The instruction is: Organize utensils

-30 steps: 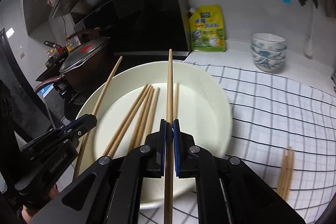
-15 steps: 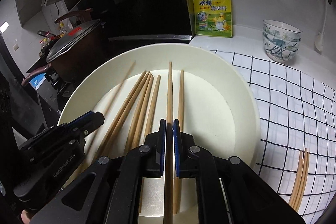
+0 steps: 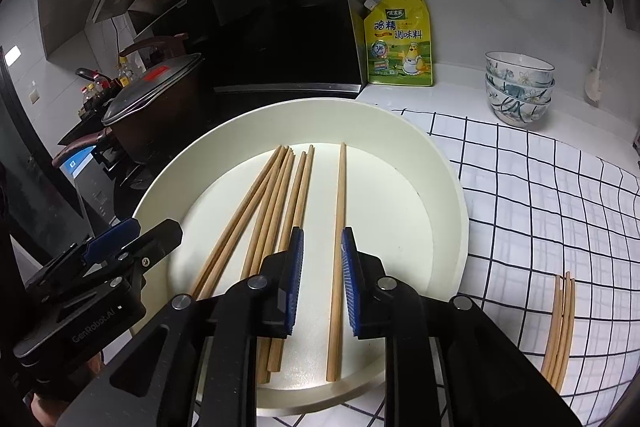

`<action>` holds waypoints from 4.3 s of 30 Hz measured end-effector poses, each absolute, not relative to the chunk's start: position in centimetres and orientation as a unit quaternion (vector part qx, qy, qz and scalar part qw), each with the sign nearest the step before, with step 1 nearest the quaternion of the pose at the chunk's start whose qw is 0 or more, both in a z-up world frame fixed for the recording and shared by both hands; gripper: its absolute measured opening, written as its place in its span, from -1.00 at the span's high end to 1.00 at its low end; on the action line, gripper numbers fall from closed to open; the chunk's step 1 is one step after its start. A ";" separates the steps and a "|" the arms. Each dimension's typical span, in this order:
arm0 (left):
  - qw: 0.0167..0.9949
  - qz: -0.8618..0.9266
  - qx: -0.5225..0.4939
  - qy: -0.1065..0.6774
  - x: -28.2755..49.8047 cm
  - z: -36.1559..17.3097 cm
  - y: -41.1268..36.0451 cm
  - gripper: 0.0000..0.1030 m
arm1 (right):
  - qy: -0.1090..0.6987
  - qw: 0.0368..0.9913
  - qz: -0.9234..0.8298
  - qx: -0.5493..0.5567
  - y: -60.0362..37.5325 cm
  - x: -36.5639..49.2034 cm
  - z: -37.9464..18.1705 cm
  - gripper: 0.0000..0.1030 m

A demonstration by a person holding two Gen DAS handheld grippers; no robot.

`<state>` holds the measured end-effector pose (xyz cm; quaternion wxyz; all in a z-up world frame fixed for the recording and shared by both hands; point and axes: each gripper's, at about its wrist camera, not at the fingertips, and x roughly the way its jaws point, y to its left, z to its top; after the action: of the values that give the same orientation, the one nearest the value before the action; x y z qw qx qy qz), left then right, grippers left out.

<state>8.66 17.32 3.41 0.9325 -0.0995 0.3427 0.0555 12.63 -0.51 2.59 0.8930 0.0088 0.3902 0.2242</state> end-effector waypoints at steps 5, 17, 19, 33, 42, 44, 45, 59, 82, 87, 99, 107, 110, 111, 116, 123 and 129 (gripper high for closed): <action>0.934 0.056 -0.098 0.340 7.8 3.5 17.3 -0.30 | 0.388 0.896 0.218 0.012 -1.1 11.8 2.7 0.60; 0.933 0.044 -0.092 0.344 6.0 3.5 15.7 -0.38 | 0.382 0.902 0.200 0.015 -3.5 9.3 3.1 0.53; 0.933 0.038 -0.092 0.347 5.6 3.5 15.3 -0.38 | 0.381 0.904 0.195 0.016 -4.1 8.7 3.2 0.52; 0.933 -0.003 -0.083 0.351 3.2 3.7 10.5 -0.44 | 0.375 0.916 0.143 0.020 -10.4 4.9 3.0 0.42; 0.930 -0.038 -0.069 0.359 2.2 3.5 6.3 -0.53 | 0.399 0.911 0.098 0.027 -15.5 3.2 0.6 0.37; 0.929 -0.047 -0.065 0.362 2.0 3.3 5.2 -0.53 | 0.404 0.911 0.085 0.026 -16.7 2.9 0.1 0.35; 0.928 -0.050 -0.063 0.363 2.0 3.2 4.8 -0.54 | 0.405 0.910 0.081 0.026 -17.2 2.8 -0.1 0.34; 0.915 -0.079 -0.031 0.395 2.2 0.5 -0.6 -0.64 | 0.439 0.897 0.047 0.022 -21.2 2.2 -3.3 0.31; 0.901 -0.081 -0.023 0.425 3.1 -1.5 -1.9 -0.69 | 0.456 0.888 0.059 -0.011 -20.2 3.3 -5.1 0.31; 0.899 -0.086 -0.017 0.428 3.1 -1.7 -2.6 -0.69 | 0.456 0.888 0.063 -0.017 -20.2 3.4 -5.1 0.31; 0.897 -0.086 -0.007 0.434 3.2 -2.0 -3.9 -0.69 | 0.460 0.884 0.072 -0.030 -20.5 3.1 -5.4 0.45; 0.894 -0.095 0.003 0.438 3.5 -2.4 -5.6 -0.69 | 0.459 0.886 0.063 -0.010 -22.2 3.0 -5.4 0.87; 0.892 -0.102 0.007 0.441 3.9 -2.8 -6.5 -0.70 | 0.459 0.887 0.054 0.003 -23.4 2.9 -5.4 0.87; 0.891 -0.102 0.009 0.442 4.0 -2.9 -6.8 -0.70 | 0.459 0.887 0.050 0.007 -23.8 2.8 -5.4 0.87; 0.886 -0.102 0.022 0.451 4.6 -3.9 -8.1 -0.70 | 0.458 0.888 0.038 0.019 -25.4 2.1 -5.5 0.87; 0.880 -0.102 0.015 0.463 5.3 -4.8 -8.4 -0.70 | 0.455 0.889 0.037 0.031 -26.2 2.0 -5.4 0.87; 0.882 -0.092 0.022 0.461 5.4 -5.0 -8.5 -0.71 | 0.452 0.891 0.035 0.030 -26.2 2.0 -5.4 0.87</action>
<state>5.36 -8.47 -5.04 0.8824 0.0217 0.4609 -0.0920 1.98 -26.21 -5.36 0.8908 0.0305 0.4520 0.0355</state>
